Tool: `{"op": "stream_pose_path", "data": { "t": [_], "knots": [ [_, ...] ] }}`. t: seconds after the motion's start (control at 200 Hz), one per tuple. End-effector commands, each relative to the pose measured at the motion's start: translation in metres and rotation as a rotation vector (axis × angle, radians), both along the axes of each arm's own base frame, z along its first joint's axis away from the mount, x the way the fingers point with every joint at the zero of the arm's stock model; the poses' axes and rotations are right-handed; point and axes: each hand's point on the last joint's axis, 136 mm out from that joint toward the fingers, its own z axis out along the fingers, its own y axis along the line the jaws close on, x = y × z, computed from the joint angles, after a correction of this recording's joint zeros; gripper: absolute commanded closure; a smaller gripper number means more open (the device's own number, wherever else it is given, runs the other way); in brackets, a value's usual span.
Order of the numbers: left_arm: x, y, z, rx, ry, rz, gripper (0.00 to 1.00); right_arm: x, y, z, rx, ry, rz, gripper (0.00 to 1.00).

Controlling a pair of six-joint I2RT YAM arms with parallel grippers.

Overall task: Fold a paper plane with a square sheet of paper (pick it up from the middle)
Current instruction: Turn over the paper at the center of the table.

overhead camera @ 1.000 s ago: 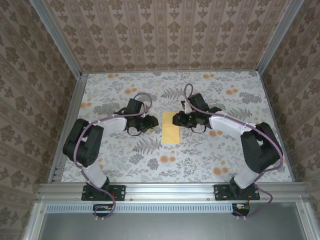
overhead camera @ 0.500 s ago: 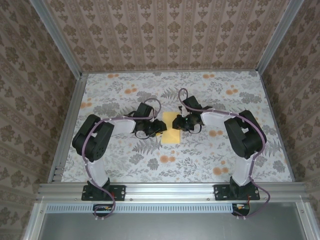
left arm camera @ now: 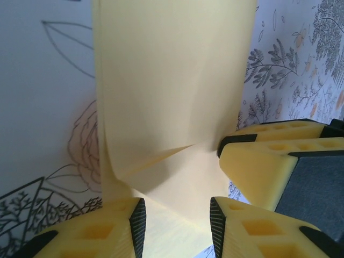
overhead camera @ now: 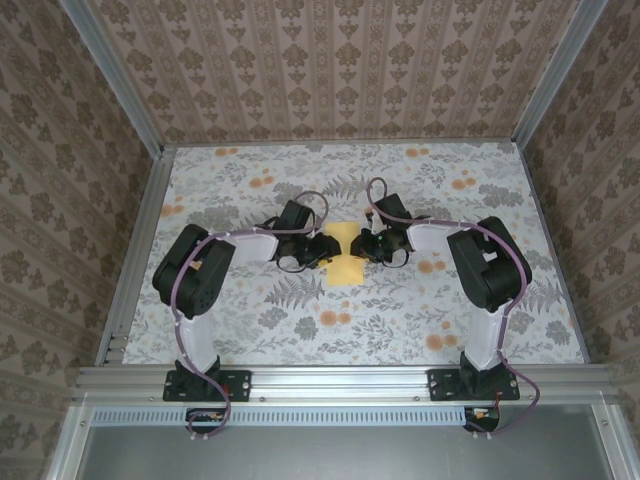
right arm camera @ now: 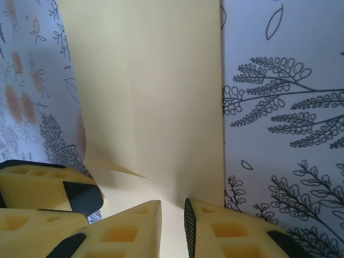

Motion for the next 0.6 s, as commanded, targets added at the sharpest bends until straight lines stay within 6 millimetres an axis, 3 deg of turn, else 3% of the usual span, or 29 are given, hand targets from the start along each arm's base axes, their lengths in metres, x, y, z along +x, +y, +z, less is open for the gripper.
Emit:
{"op": "stream_pose_path", "data": {
  "t": [0.0, 0.24, 0.445, 0.595],
  "knots": [
    [0.004, -0.007, -0.001, -0.006, 0.008, -0.008, 0.62, -0.010, -0.009, -0.021, -0.028, 0.058, -0.031, 0.79],
    [0.005, -0.009, -0.002, 0.003, 0.010, -0.009, 0.61, -0.011, -0.010, -0.022, -0.024, 0.061, -0.042, 0.79],
    [0.002, 0.012, -0.003, 0.089, 0.017, 0.076, 0.60, -0.010, -0.014, -0.021, -0.027, 0.063, -0.071, 0.81],
    [-0.002, 0.009, -0.006, 0.049, 0.065, 0.125, 0.61, -0.012, -0.014, -0.024, -0.012, 0.076, -0.095, 0.84]
  ]
}}
